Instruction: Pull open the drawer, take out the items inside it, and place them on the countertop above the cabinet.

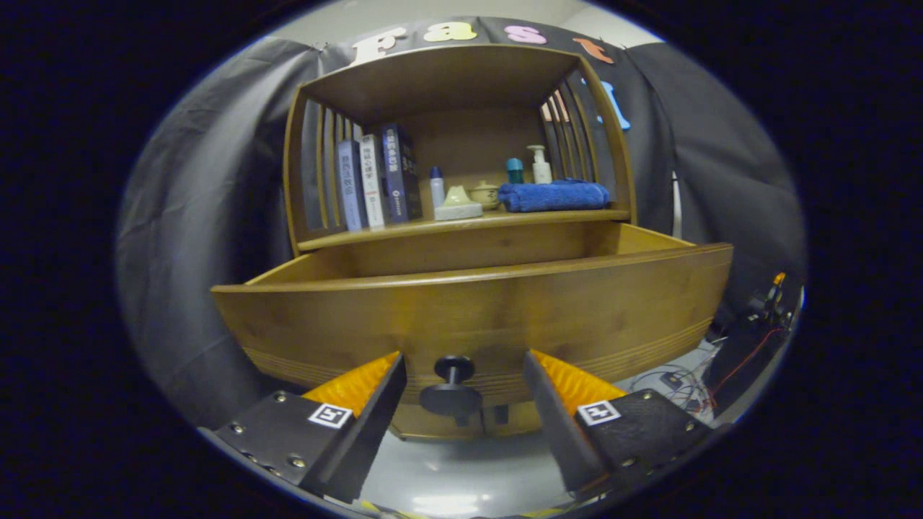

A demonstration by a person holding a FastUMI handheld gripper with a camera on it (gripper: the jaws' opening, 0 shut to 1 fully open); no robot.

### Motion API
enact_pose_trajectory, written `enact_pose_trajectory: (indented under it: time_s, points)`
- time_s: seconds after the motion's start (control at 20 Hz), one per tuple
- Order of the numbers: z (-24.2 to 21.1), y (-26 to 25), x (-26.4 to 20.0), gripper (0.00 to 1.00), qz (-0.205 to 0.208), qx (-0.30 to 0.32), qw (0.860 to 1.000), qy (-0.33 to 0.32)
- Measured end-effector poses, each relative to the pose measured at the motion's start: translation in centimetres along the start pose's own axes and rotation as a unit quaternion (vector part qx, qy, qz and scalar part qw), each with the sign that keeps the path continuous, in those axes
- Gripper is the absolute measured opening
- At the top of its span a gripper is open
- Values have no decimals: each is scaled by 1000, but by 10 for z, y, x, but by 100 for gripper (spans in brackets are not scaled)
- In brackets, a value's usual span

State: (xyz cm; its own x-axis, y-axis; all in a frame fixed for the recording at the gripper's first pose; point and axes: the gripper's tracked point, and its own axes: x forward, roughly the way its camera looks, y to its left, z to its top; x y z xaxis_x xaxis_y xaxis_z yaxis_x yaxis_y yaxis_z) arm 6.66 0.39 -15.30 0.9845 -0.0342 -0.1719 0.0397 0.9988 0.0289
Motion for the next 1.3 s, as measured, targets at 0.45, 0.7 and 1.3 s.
enact_pose_trajectory:
  time_s: [0.45, 0.7, 1.3]
  points:
    - [2, 17, 26, 98, 6, -23, 1000, -5]
    - [12, 21, 64, 99, 6, -33, 999, -9]
    - [23, 27, 108, 99, 2, -26, 999, -24]
